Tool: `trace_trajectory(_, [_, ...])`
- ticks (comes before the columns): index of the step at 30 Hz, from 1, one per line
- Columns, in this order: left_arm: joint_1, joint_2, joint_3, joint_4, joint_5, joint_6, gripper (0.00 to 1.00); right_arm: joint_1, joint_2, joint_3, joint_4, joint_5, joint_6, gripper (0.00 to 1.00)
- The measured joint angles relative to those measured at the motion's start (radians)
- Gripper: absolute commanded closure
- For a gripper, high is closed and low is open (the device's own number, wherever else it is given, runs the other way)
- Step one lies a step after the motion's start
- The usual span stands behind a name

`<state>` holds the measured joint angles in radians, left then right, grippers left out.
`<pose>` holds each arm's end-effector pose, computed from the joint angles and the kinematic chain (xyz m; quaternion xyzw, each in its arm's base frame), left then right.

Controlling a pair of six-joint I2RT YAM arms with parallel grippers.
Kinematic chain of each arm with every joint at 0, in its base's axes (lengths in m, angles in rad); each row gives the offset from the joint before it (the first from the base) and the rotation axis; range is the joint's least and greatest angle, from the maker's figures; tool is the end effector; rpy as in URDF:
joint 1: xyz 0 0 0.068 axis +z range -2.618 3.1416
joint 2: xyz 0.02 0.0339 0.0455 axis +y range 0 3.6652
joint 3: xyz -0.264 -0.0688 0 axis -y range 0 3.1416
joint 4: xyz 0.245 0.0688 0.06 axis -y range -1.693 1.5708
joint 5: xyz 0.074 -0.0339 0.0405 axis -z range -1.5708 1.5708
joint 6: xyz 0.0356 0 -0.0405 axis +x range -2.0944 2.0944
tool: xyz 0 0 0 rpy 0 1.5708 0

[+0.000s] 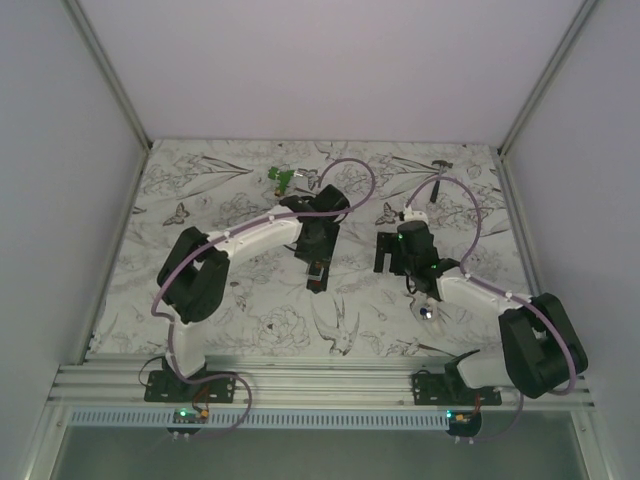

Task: Snap on the fuse box
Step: Close the fuse box cover on the fuse box base.

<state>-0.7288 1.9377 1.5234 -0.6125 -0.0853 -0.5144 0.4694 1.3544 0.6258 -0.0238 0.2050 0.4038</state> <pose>0.3152 -0.2773 0.2226 0.0916 0.9581 -0.1229 0.2421 0.2401 0.1137 0.1786 0.0108 0.9135 0.0823 0.3984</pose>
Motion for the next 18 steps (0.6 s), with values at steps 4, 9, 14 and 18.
trace_trajectory(4, [-0.005,0.032,0.022,-0.018,-0.005,0.003,0.62,-0.009,0.0,-0.013,0.003,0.006,0.001,0.01])
trace_trajectory(9, [-0.005,0.048,0.029,-0.024,-0.006,-0.002,0.62,-0.01,0.0,-0.014,0.014,0.006,0.001,0.01])
trace_trajectory(14, [-0.005,0.054,0.029,-0.025,-0.002,-0.029,0.61,-0.01,0.0,-0.014,0.015,0.006,0.001,0.01])
trace_trajectory(18, [-0.005,0.054,0.028,-0.026,-0.002,-0.06,0.6,-0.01,0.0,-0.014,0.017,0.006,0.001,0.01])
